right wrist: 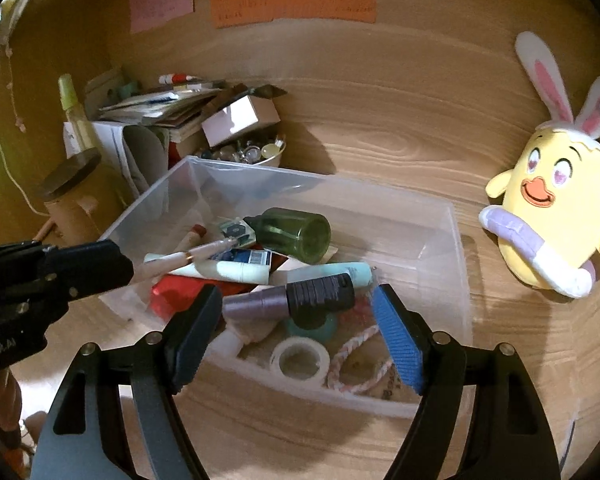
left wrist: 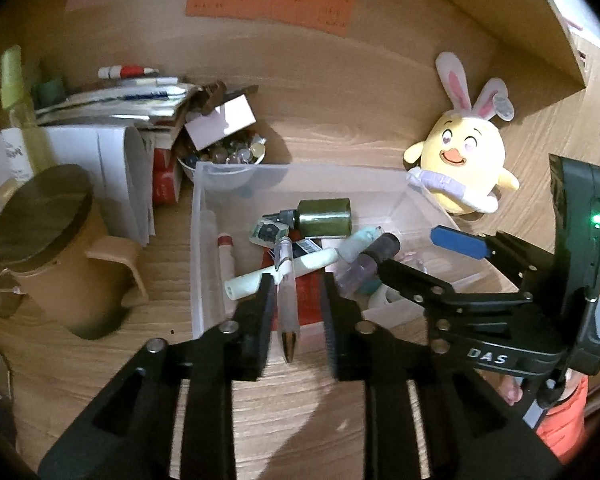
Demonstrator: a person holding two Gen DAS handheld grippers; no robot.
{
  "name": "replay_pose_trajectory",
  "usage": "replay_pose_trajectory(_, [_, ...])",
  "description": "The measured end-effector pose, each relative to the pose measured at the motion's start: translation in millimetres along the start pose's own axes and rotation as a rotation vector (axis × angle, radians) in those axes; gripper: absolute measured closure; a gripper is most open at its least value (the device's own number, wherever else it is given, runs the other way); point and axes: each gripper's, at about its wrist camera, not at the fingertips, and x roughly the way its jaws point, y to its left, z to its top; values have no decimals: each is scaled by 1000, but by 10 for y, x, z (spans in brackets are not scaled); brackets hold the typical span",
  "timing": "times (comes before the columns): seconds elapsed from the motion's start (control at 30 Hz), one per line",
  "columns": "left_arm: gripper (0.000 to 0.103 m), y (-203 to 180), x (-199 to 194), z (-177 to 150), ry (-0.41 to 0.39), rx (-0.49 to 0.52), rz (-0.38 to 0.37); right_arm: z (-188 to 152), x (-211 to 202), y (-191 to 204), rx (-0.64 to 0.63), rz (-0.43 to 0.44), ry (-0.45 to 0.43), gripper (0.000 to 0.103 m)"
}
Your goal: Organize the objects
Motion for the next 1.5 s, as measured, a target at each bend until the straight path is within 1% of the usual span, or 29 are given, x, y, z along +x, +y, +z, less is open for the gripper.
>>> replay_pose_trajectory(0.07, [62,-8,-53,-13,-18,1,10,-29,-88,-18,10,7,-16,28])
replay_pose_trajectory(0.1, [58,-14,-86,-22,-31,3,20,-38,-121,-25,14,13,-22,28])
replay_pose_trajectory(0.13, [52,-11,-105,-29,-38,4,28,-49,-159,-28,17,19,-28,27])
replay_pose_trajectory(0.17, [48,-19,-129,-37,-47,7,40,-64,-210,-32,21,23,-37,26])
replay_pose_trajectory(0.23, [43,-35,-171,-55,-61,18,56,-85,-292,-26,20,19,-57,20])
replay_pose_trajectory(0.3, [37,-44,-203,-70,-71,26,64,-108,-377,-15,15,9,-81,18])
replay_pose_trajectory(0.4, [27,-64,-243,-100,-87,35,80,-149,-473,2,10,3,-102,15])
replay_pose_trajectory(0.47, [18,-79,-270,-131,-101,39,94,-183,-518,14,11,7,-111,12])
replay_pose_trajectory(0.53, [13,-93,-291,-167,-114,46,105,-227,-555,23,10,8,-121,8])
replay_pose_trajectory(0.63, [12,-117,-306,-232,-121,56,117,-299,-581,41,10,4,-129,3])
replay_pose_trajectory(0.7, [11,-128,-305,-275,-119,62,119,-345,-583,48,9,-2,-129,3])
replay_pose_trajectory(0.87, [9,-129,-290,-362,-106,51,99,-437,-555,41,17,1,-114,2])
replay_pose_trajectory(1.0, [9,-153,-272,-421,-105,53,107,-490,-531,16,30,1,-104,2])
replay_pose_trajectory(1.17, [9,-172,-258,-443,-99,60,109,-512,-548,4,34,4,-105,2])
replay_pose_trajectory(1.5, [9,-127,-255,-445,-94,36,96,-523,-603,0,42,3,-113,2])
